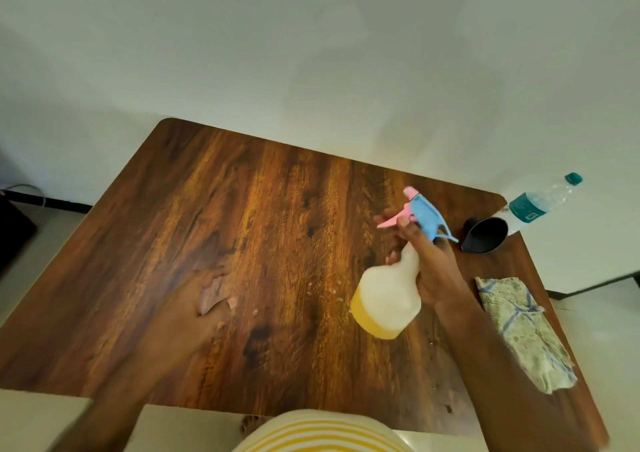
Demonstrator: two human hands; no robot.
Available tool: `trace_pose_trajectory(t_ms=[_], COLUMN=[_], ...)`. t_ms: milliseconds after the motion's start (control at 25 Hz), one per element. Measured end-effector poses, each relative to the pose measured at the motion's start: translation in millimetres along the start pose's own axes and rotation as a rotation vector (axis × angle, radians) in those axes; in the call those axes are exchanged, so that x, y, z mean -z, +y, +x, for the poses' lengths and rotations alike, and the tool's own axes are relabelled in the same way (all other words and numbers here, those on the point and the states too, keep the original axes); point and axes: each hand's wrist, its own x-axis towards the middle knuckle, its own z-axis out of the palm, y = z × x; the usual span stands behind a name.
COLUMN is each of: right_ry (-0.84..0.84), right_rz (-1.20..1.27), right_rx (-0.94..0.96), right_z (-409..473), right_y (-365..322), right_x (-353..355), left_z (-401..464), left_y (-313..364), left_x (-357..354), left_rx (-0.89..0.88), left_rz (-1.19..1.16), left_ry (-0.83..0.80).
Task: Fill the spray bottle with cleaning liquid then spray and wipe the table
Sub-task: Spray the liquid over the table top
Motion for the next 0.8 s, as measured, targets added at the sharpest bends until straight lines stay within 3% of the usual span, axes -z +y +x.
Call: trace_pose_trajectory(t_ms=[120, 200, 280, 400, 520, 800], right_ry=[0.123, 0.190, 0.192, 0.128, 0.060, -0.060], right_rz=[0.217, 0.317, 0.372, 0.426, 0.401, 0.079], right_rx=[0.032, 0.056, 0.074, 0.077, 0.118, 0.262], right_z=[14.5, 22.4, 25.9, 23.4, 17.0, 1.4], right_y=[-20.8, -29.9, -34.4, -38.2, -39.7, -41.9], right_x=[1.7, -0.1, -6.9, -21.3, -32.2, -33.8], left_z=[1.5, 3.9, 8.7, 15.2, 20.2, 26.1], left_y=[18.9, 37.8, 58.1, 89.2, 110.9, 124.8], left_x=[-23.8, -43.2, -66.8, -98.3, -114.3, -123.7], left_rx=[0.064, 0.184, 0.337, 0.400, 0.404, 0.467], left_rz=[-0.325, -0.669, -1.017, -1.341, -1.531, -1.617], left_ry=[-0.125, -0.253, -0.440, -0.694, -0.836, -0.796])
